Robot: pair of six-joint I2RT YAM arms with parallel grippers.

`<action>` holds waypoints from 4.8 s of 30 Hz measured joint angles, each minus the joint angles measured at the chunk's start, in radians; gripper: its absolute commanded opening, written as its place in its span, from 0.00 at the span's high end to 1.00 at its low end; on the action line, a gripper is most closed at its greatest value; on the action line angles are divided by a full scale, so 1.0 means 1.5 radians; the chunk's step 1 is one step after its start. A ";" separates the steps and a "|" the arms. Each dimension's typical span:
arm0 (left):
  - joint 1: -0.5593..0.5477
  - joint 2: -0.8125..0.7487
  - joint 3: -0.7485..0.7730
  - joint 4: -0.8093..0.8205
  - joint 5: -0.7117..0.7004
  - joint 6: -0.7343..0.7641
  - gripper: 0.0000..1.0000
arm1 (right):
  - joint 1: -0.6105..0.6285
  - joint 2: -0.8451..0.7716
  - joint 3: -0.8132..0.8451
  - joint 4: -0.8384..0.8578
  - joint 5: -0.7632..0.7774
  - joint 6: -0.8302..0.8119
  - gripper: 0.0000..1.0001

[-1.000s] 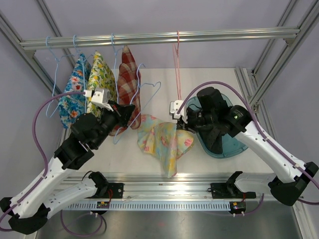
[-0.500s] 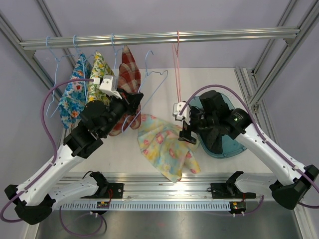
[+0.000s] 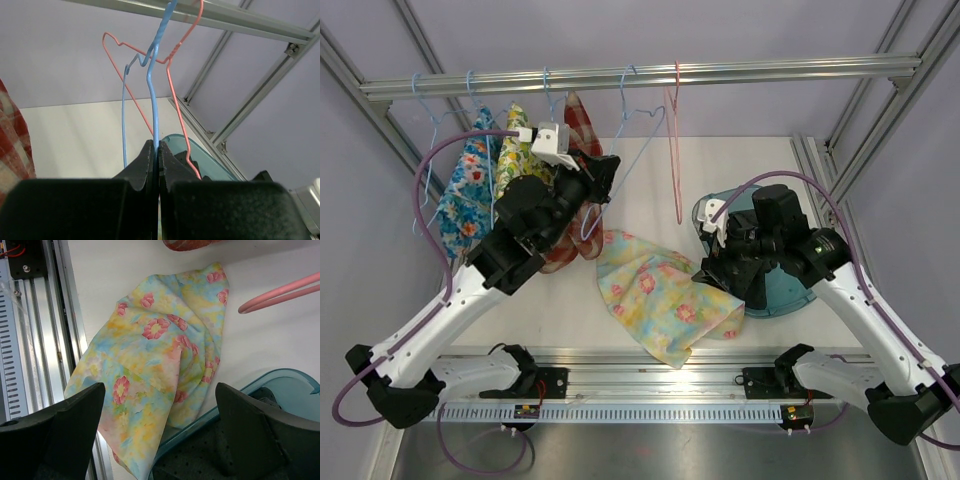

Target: Remove the skirt from the hanger

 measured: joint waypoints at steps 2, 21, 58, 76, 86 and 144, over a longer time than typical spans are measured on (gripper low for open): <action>0.000 0.028 0.018 0.009 -0.023 0.000 1.00 | -0.008 -0.006 -0.003 0.003 -0.008 0.009 0.01; -0.007 0.189 0.074 0.070 -0.112 0.021 1.00 | -0.030 -0.047 -0.041 0.010 -0.046 0.037 0.01; -0.003 -0.134 -0.062 -0.131 0.028 0.048 0.01 | -0.033 0.096 -0.085 -0.081 -0.050 -0.192 0.01; -0.003 -0.260 -0.217 -0.188 0.028 -0.023 0.01 | 0.028 0.168 -0.236 0.071 0.048 -0.197 0.67; -0.003 -0.277 -0.228 -0.189 0.028 -0.028 0.01 | 0.023 0.024 -0.192 -0.011 0.025 -0.188 1.00; -0.003 -0.304 -0.166 -0.191 0.035 0.080 0.01 | -0.315 0.163 -0.006 0.054 0.233 0.318 1.00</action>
